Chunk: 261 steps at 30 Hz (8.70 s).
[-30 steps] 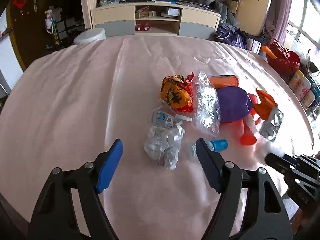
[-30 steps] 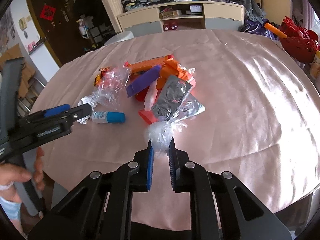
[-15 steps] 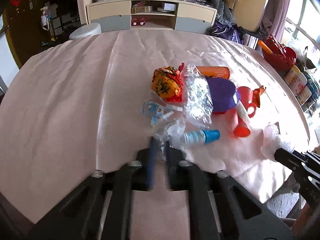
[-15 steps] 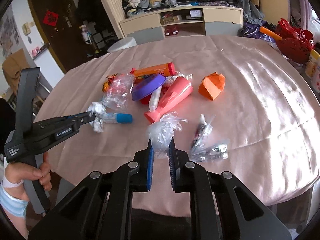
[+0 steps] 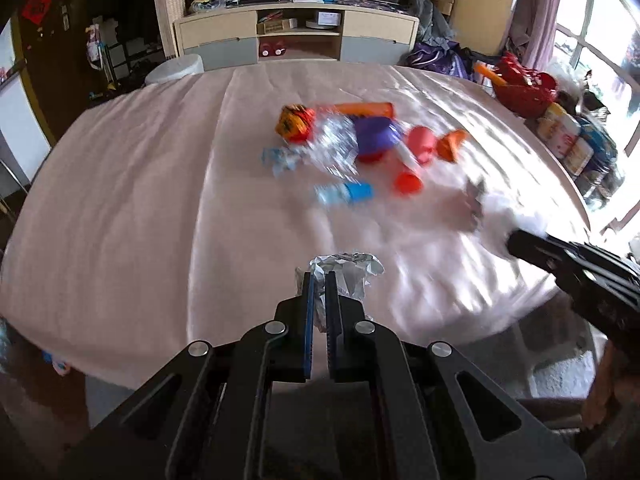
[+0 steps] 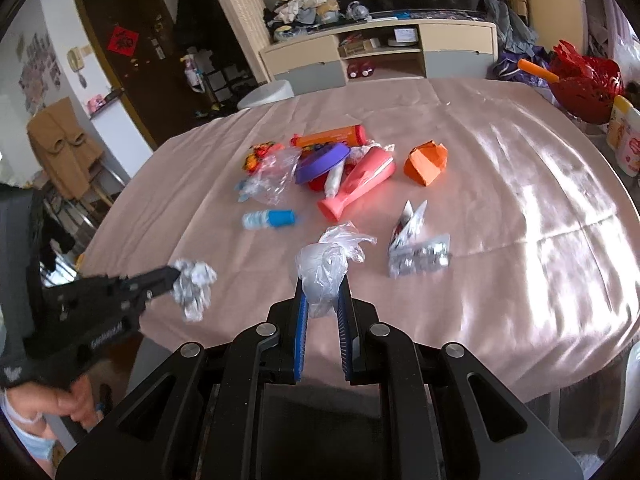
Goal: Collect trash
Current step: 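Grasp the clear plastic bag with the right tool while the left tool grasps foil, then carry both items down to the grey bin and open both tools, then grasp the blue-capped bottle with the left tool while the right tool grasps foil blister packs, then lower both held items into the grey bin and release them, then return both tools to the table toward the remaining trash, then grasp the clear plastic bag with the left tool while the right tool grasps the pink cone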
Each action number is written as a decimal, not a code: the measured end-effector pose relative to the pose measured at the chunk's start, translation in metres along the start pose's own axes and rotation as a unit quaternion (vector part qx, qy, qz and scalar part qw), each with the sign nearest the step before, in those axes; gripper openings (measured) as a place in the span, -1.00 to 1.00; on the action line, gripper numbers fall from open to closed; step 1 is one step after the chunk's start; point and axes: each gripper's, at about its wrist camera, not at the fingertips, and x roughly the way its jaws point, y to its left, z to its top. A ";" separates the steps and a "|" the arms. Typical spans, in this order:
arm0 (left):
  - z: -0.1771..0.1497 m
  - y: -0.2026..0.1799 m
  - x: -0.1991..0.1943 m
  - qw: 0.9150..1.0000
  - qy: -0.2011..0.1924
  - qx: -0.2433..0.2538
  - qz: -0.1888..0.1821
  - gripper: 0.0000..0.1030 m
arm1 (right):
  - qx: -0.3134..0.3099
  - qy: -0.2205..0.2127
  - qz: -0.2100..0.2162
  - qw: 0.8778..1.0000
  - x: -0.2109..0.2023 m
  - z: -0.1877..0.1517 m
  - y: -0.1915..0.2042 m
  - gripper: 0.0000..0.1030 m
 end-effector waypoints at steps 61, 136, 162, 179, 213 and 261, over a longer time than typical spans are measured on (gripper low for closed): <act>-0.095 -0.028 -0.012 0.999 0.044 0.006 0.001 0.84 | 0.040 0.042 -0.056 0.997 -0.017 -0.052 -0.018 0.67; -0.063 -0.023 -0.010 0.999 0.027 -0.026 -0.033 0.07 | 0.058 0.048 -0.017 0.997 0.002 -0.048 -0.021 -0.05; -0.192 -0.051 0.011 0.993 0.100 -0.007 -0.063 0.07 | 0.024 0.135 -0.043 0.990 0.007 -0.160 -0.011 -0.02; -0.191 -0.056 0.014 0.992 0.109 0.000 -0.063 0.39 | 0.043 0.132 -0.043 0.989 0.007 -0.158 -0.018 0.43; -0.020 0.003 -0.001 1.000 0.018 -0.016 0.004 0.53 | 0.070 0.035 -0.077 0.994 0.000 -0.001 -0.054 0.43; 0.109 -0.002 0.109 0.999 -0.036 0.037 -0.005 -0.54 | 0.135 0.034 -0.063 0.988 0.117 0.085 -0.069 -0.16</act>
